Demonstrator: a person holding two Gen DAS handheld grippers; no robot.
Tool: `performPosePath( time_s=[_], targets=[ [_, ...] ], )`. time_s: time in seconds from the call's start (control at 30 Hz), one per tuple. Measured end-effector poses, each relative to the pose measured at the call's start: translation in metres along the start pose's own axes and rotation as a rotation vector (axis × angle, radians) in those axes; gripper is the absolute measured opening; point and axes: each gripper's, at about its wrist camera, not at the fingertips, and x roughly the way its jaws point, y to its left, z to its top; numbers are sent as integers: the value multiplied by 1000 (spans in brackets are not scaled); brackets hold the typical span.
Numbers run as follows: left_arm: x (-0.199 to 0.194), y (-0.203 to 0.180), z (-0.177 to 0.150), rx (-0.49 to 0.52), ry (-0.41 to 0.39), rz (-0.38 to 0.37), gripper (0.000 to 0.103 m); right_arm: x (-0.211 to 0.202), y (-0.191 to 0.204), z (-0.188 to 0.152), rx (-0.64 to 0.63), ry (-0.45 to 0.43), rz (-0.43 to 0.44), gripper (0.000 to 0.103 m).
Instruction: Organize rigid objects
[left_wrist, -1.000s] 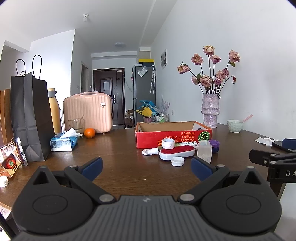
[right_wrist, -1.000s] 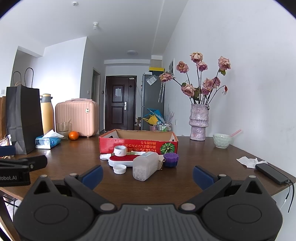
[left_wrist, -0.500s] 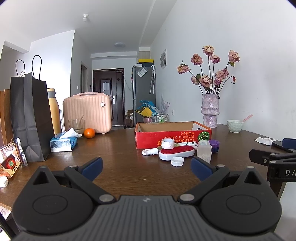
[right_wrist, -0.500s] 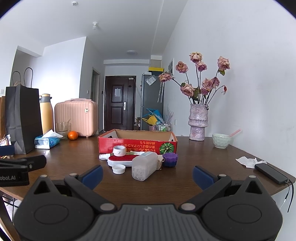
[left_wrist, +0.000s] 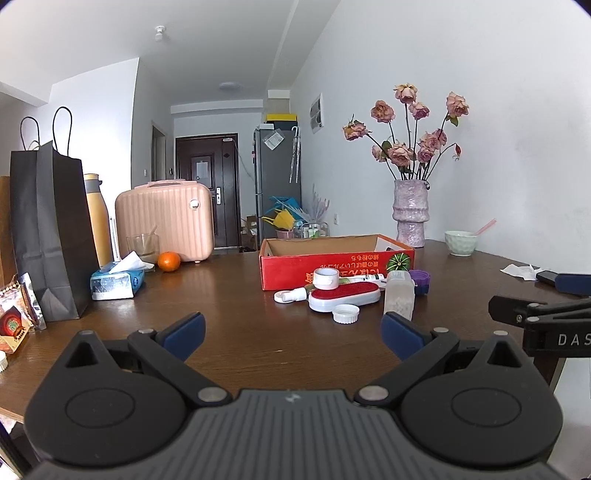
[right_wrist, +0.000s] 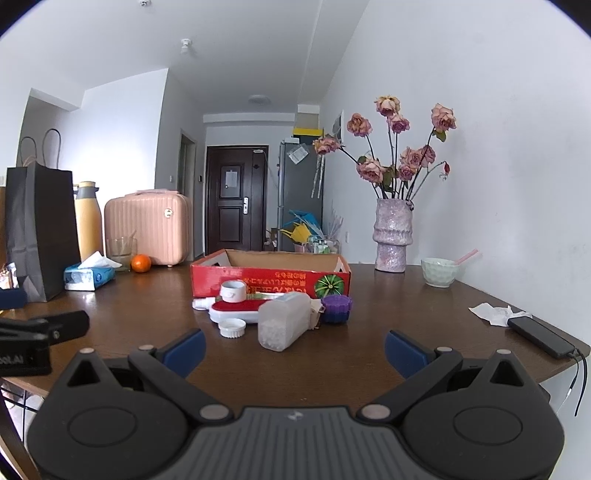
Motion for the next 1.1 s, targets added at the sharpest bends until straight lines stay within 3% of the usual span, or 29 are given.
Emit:
performPosePath(
  time_s=[0.13, 0.33, 0.43, 0.53, 0.7, 0.77, 0.93, 1.0, 1.1],
  targets=[
    [19, 4, -12, -24, 75, -75, 103, 14, -4, -12, -5, 23, -24, 103],
    [45, 1, -22, 9, 78, 8, 103, 50, -15, -15, 39, 83, -13, 103],
    [65, -1, -19, 24, 109, -7, 103, 69, -18, -10, 28, 93, 8, 103],
    [83, 4, -16, -55, 94, -35, 103, 92, -22, -1, 25, 111, 37, 103],
    [123, -1, -3, -48, 164, -88, 103, 133, -35, 9, 33, 128, 127, 103],
    [138, -5, 2, -38, 179, -91, 103, 152, -42, 16, 36, 197, 168, 103],
    [193, -17, 18, -54, 338, -125, 103, 198, -59, 40, 105, 283, 212, 103],
    [210, -21, 27, -98, 387, -176, 103, 219, -62, 50, 125, 293, 232, 98],
    [222, -29, 39, -143, 362, -252, 103, 248, -67, 60, 141, 318, 255, 78]
  ],
)
